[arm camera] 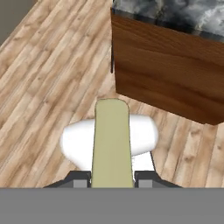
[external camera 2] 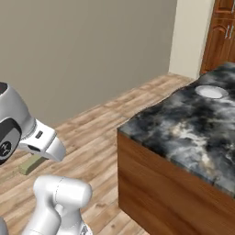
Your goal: Retrieve the butter from the fridge and place it on a plate on the dining table. Then retrieve the butter knife by the fridge and place it near the plate.
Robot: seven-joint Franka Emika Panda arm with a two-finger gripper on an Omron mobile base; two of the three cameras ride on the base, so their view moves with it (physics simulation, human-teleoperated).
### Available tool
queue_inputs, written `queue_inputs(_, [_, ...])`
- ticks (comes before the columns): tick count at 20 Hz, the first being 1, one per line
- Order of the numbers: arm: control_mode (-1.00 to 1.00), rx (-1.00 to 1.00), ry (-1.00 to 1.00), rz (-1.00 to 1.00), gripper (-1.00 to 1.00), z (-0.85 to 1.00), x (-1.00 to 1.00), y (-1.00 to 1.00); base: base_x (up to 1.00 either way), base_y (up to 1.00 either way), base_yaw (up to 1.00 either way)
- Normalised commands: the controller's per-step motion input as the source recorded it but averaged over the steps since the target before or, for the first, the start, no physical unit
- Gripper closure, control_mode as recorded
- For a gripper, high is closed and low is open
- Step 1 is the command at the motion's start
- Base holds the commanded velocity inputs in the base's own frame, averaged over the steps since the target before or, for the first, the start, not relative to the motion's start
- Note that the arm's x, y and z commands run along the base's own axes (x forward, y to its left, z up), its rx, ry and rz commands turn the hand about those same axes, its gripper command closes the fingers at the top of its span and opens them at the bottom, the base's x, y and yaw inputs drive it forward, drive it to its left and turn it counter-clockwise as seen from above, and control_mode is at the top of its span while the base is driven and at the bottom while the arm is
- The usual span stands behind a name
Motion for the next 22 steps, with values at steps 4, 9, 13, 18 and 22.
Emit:
queue_inputs(4, [1.00,0.00,0.00,0.00,1.00,0.00,0.00,0.00,0.21,0.90,-0.53])
queue_inputs(9, [1.00,0.00,0.00,0.00,1.00,0.00,0.00,0.00,0.08,1.00,-0.51])
queue_inputs(13, [1.00,0.00,0.00,0.00,1.00,0.00,0.00,0.00,0.06,1.00,-0.51])
queue_inputs(18, [1.00,0.00,0.00,0.00,1.00,0.00,0.00,0.00,0.12,1.00,-0.52])
queue_inputs(22, [1.00,0.00,0.00,0.00,1.00,0.00,0.00,0.00,0.34,1.00,-0.55])
